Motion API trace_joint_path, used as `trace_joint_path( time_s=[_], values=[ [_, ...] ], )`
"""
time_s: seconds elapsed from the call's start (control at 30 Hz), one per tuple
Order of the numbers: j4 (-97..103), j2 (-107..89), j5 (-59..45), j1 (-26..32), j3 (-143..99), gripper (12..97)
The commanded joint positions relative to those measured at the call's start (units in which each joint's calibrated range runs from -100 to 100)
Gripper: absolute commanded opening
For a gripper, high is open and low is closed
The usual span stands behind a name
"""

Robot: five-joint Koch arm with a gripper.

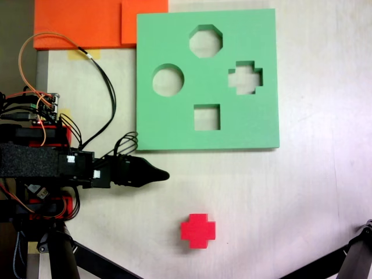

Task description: Put the cross columnar block into the corresponding hole

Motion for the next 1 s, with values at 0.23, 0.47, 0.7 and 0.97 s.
trace_joint_path(
  time_s=[0.23, 0.47, 0.7, 0.97],
  values=[
    [-5.41, -0.41, -0.39, 0.0, -1.37, 49.4],
    [-5.41, -0.41, -0.39, 0.0, -1.37, 49.4],
    [-5.41, -0.41, -0.39, 0.0, -1.37, 49.4],
    [-5.22, -0.41, 4.15, -2.54, -1.37, 49.4]
  ],
)
